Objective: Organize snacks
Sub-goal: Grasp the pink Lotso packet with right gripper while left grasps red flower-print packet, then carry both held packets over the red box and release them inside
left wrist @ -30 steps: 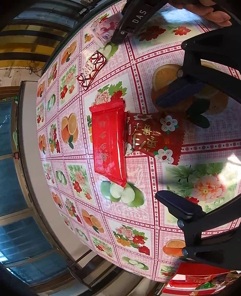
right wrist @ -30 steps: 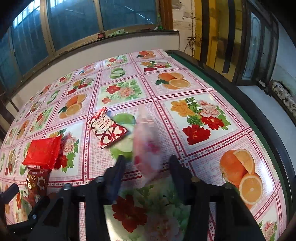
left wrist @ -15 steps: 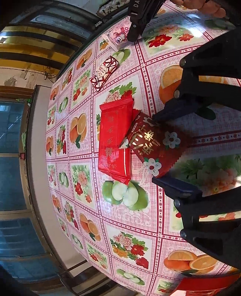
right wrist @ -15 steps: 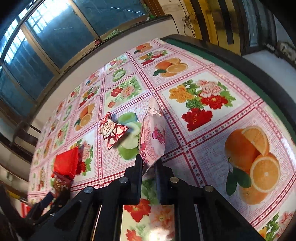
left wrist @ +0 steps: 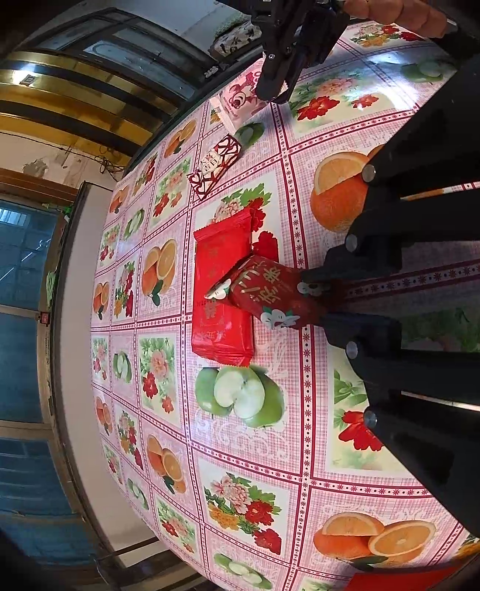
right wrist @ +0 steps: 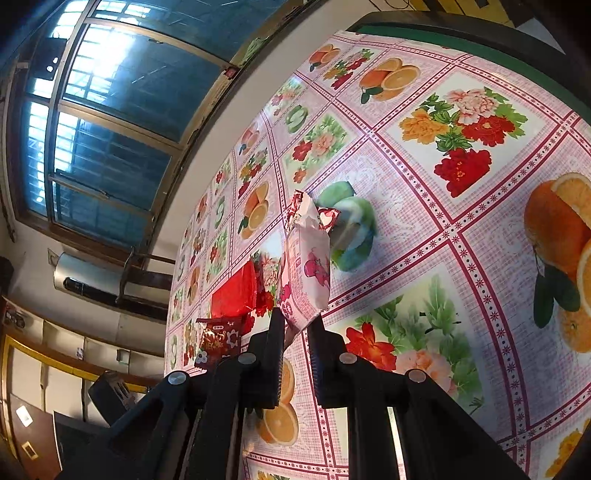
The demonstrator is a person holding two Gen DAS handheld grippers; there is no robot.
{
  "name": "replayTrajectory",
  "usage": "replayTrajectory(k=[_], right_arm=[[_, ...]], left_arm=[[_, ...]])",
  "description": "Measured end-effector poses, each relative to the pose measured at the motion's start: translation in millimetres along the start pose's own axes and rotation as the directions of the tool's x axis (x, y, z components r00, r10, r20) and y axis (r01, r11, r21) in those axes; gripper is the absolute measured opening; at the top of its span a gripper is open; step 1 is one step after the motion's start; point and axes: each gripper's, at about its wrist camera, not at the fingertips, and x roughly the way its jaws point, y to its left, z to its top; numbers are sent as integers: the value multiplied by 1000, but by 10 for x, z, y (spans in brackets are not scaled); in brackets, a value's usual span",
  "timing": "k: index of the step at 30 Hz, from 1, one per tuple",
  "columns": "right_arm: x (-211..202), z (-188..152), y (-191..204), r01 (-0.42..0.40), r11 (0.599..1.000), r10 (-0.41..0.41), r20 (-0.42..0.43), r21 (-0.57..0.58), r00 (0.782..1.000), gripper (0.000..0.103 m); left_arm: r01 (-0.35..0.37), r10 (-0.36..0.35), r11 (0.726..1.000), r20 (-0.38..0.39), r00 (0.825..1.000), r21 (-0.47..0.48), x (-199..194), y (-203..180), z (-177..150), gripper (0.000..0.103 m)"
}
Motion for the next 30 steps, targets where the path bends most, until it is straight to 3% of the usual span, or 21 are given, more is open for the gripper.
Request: replayTrajectory(k=[7, 12, 15, 17, 19, 21, 30], right_arm=[[114, -19, 45, 39, 999, -39, -28, -13, 999, 13], [169, -16, 41, 77, 997, -78, -32, -28, 996, 13], [190, -23, 27, 89, 995, -91, -34, -35, 995, 13], [213, -33, 25, 100, 994, -102, -39, -39, 994, 13], [241, -43, 16, 110, 993, -112, -44, -39, 993, 13], [269, -47, 14, 115, 992, -117, -50, -44, 992, 13], [276, -60, 35, 118, 991, -121, -46, -58, 992, 13]], left_arm=[[7, -7, 1000, -16, 1000, 4, -34, 39, 5, 15], [39, -39, 999, -16, 999, 15, -19, 10, 4, 35], [42, -42, 998, -7, 999, 42, -15, -47, -8, 35], [47, -47, 997, -1, 999, 53, -6, -72, -13, 30], [46, -46, 997, 0, 999, 56, 8, -84, -10, 12], [77, -78, 996, 10, 997, 53, -10, -91, -12, 2], [101, -102, 992, 11, 995, 77, -34, -173, -38, 1]])
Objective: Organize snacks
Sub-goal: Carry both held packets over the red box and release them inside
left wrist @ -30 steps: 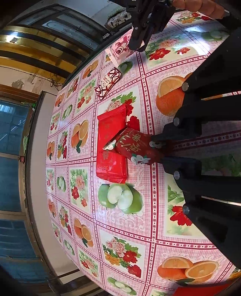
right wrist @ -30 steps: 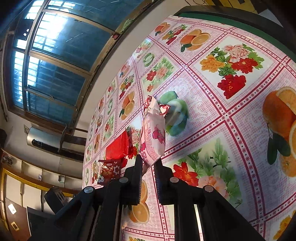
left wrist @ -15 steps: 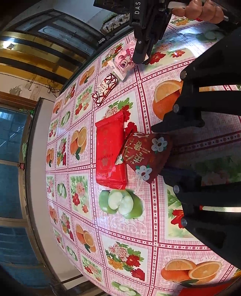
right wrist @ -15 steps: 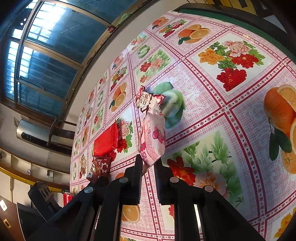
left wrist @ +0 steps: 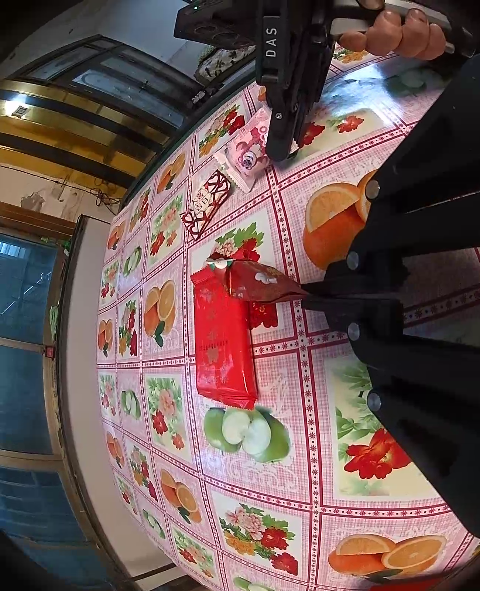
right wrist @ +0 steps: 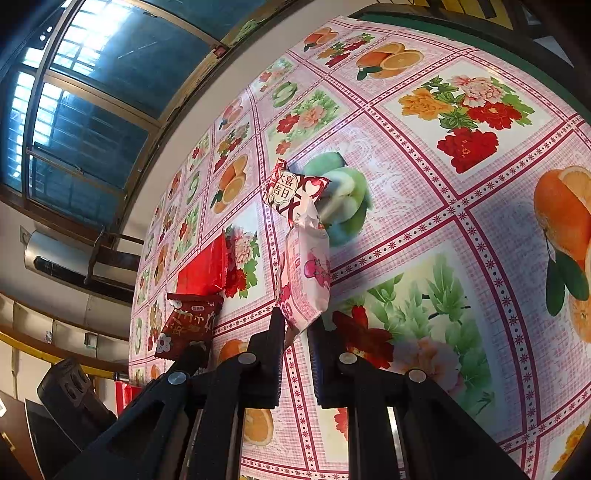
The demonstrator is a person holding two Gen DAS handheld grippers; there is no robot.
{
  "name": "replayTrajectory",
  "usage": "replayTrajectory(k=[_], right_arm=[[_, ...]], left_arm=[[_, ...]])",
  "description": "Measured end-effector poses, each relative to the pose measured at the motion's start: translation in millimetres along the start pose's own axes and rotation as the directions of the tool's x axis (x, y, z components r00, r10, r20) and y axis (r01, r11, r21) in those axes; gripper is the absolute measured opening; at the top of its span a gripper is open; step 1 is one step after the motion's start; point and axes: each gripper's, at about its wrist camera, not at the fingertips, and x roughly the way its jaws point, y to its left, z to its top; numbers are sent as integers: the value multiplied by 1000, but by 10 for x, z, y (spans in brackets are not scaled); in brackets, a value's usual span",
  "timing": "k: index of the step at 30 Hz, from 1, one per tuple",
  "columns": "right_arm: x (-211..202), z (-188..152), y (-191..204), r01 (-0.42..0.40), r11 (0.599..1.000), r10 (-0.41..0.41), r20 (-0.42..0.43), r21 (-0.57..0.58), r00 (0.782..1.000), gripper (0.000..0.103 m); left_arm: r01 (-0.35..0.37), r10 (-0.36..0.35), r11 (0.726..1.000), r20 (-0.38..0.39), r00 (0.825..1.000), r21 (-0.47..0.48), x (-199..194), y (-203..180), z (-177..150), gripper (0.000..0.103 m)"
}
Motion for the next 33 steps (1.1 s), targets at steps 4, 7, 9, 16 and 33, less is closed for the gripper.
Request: replayTrajectory(k=[4, 7, 9, 16, 33], right_arm=[[-16, -14, 52, -9, 1000, 9, 5, -21, 1000, 13], [-37, -23, 106, -17, 999, 18, 18, -42, 1000, 13], [-52, -33, 146, -29, 998, 30, 24, -58, 999, 13], [-85, -272, 536, -57, 979, 69, 55, -193, 996, 13], [548, -2216, 2829, -466, 673, 402, -244, -575, 882, 14]], left_arm=[[6, -7, 1000, 23, 1000, 24, -101, -102, -15, 1], [15, -16, 999, 44, 999, 31, -229, -168, -52, 1], [9, -11, 999, 61, 998, 33, -354, -200, -115, 1], [-50, 49, 999, 167, 985, -1, -1046, -86, -462, 1], [-480, 544, 830, 227, 808, -283, -2685, 1296, -1106, 1]])
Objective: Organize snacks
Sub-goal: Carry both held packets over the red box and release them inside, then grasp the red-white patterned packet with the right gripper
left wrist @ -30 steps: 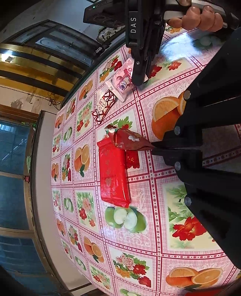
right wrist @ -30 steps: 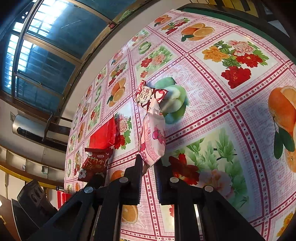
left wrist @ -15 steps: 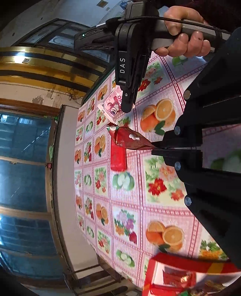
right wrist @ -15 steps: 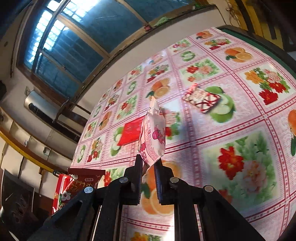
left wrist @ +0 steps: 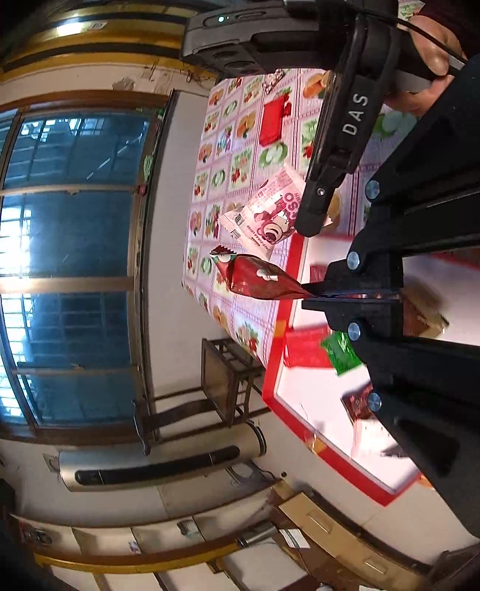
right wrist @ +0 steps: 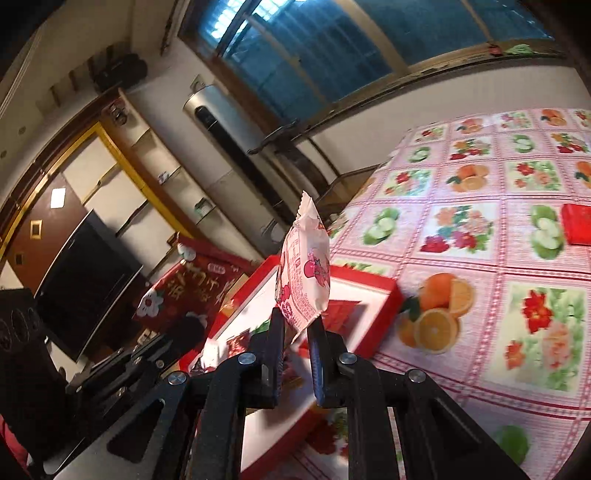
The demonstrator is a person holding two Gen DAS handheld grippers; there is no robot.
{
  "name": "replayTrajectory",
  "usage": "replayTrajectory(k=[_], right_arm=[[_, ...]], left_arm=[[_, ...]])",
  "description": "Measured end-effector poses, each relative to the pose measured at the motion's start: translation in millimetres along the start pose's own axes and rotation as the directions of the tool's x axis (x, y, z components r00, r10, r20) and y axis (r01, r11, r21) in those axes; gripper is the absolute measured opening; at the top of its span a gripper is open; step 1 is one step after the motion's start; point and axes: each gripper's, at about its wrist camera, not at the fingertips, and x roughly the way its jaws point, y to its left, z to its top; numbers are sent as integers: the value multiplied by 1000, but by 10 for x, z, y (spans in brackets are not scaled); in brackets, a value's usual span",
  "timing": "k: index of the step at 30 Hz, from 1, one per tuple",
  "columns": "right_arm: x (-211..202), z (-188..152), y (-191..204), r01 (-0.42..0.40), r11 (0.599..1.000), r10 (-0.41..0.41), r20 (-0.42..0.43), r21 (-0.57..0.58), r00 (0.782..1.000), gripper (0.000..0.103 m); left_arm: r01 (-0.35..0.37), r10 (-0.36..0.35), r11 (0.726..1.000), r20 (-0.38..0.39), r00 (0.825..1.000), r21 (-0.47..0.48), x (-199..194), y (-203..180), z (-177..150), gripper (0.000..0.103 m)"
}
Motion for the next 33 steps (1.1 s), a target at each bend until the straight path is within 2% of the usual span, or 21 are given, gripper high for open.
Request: replayTrajectory(k=[5, 10, 11, 13, 14, 15, 16, 17, 18, 19, 20, 22, 24, 27, 29, 30, 33], right_arm=[[337, -119, 254, -27, 998, 22, -70, -62, 997, 14], [448, -148, 250, -16, 997, 7, -117, -82, 993, 17], [445, -134, 222, -20, 998, 12, -125, -66, 992, 17], [389, -91, 183, -7, 998, 0, -116, -58, 993, 19], [333, -59, 153, 5, 999, -11, -101, -54, 995, 21], [267, -28, 126, 9, 999, -13, -87, -46, 996, 26], [181, 18, 87, 10, 999, -12, -65, -38, 998, 29], [64, 74, 16, 29, 999, -30, -34, -34, 999, 39], [-26, 128, -28, 60, 998, -60, -13, -36, 998, 44], [-142, 185, -111, 112, 993, -112, 12, -40, 994, 53], [-278, 247, -234, 180, 983, -178, 41, -43, 983, 58], [-538, 353, -513, 305, 951, -301, 90, -41, 950, 59], [-810, 488, -911, 461, 887, -456, 115, -21, 882, 58], [-1250, 697, -1653, 659, 749, -662, 125, 72, 739, 59], [-1486, 801, -2160, 755, 643, -765, 77, 126, 639, 60], [-1566, 836, -2410, 778, 612, -788, 26, 146, 615, 60], [-1703, 865, -2839, 799, 576, -803, -65, 175, 593, 60]], left_arm=[[-73, 70, 997, -61, 996, -41, 134, 217, -112, 1], [-117, 110, 991, -114, 987, -59, 223, 215, -178, 2], [-139, 130, 988, -126, 983, -66, 241, 225, -181, 5], [-175, 162, 981, -140, 977, -86, 261, 261, -178, 35], [-199, 184, 975, -145, 972, -100, 249, 266, -170, 75], [-237, 221, 966, -140, 965, -108, 222, 268, -155, 89], [-262, 251, 959, -107, 962, -109, 169, 255, -127, 89], [-272, 265, 957, -75, 961, -102, 111, 222, -97, 89], [-275, 271, 957, -53, 961, -94, 69, 176, -63, 89], [-269, 266, 959, -45, 963, -91, 49, 131, -31, 90], [-248, 245, 964, -43, 968, -90, 40, 83, 3, 90], [-182, 179, 980, -37, 983, -76, 35, -68, 52, 90], [-125, 123, 992, -53, 991, -35, 76, -307, 79, 91], [-47, 50, 998, -84, 995, 35, 142, -681, 60, 91], [-4, 13, 997, -116, 993, 75, 186, -911, 28, 91], [21, -8, 995, -133, 991, 94, 207, -1015, 11, 91], [69, -42, 986, -175, 984, 151, 267, -1298, -23, 91]])
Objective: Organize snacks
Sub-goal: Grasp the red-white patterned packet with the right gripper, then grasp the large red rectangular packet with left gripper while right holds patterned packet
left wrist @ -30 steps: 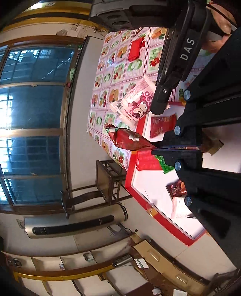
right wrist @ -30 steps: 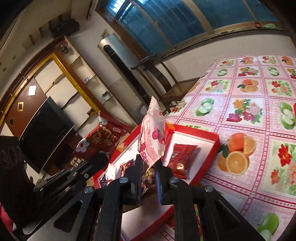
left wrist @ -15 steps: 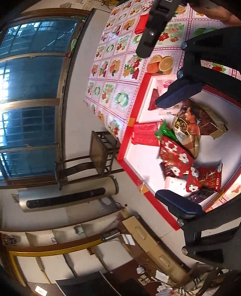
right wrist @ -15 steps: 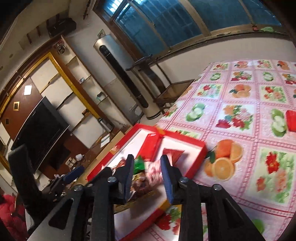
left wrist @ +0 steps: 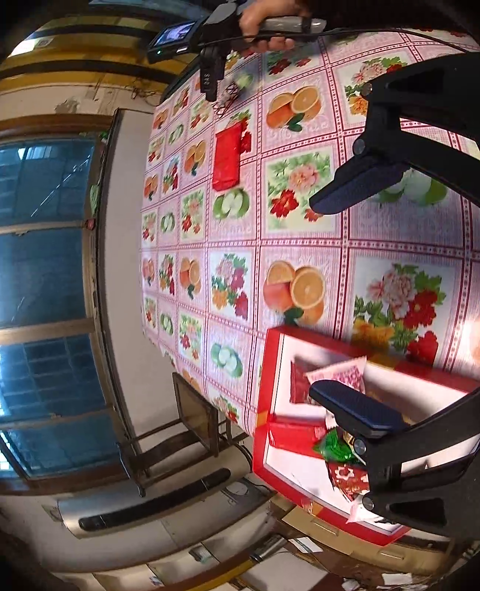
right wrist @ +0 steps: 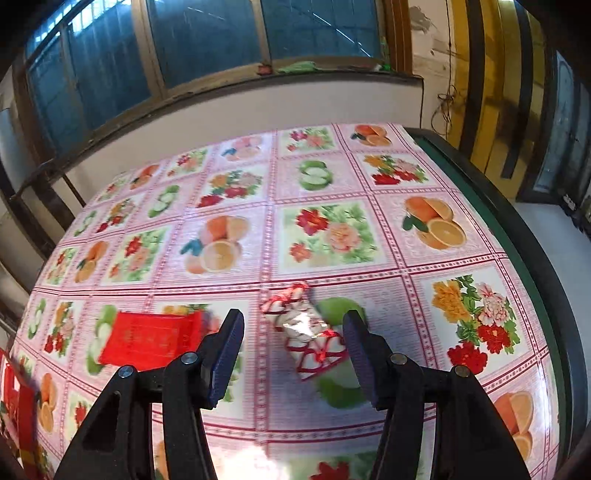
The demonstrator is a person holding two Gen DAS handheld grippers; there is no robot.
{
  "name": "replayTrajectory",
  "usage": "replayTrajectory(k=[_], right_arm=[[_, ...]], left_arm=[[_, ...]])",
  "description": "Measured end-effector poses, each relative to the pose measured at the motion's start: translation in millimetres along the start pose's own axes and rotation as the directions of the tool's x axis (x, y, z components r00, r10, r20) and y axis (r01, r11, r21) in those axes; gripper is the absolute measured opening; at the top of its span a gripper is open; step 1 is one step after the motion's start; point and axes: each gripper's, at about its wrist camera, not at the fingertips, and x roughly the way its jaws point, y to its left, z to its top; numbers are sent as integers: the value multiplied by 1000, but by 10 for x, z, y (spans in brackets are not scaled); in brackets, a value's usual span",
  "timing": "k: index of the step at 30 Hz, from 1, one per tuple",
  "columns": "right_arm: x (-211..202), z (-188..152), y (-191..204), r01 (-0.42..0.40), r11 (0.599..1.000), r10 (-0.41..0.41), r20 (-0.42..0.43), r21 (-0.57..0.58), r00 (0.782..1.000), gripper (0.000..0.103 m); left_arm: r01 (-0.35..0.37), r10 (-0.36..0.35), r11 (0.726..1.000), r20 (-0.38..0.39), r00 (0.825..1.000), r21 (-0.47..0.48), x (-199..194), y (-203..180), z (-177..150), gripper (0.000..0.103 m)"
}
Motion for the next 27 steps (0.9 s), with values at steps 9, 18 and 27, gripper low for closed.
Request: replayTrajectory(k=[9, 18, 27], right_arm=[[330, -82, -22, 32, 997, -37, -76, -65, 996, 52], [14, -425, 21, 67, 995, -73, -99, -68, 992, 30], [-487, -1026, -10, 55, 995, -61, -73, -78, 995, 30]], left_arm=[[21, -12, 990, -61, 998, 140, 187, -442, 141, 92], [6, 8, 947, -44, 999, 320, 516, -753, 350, 94], [-58, 5, 818, 93, 996, 572, 1119, -1212, 742, 96]])
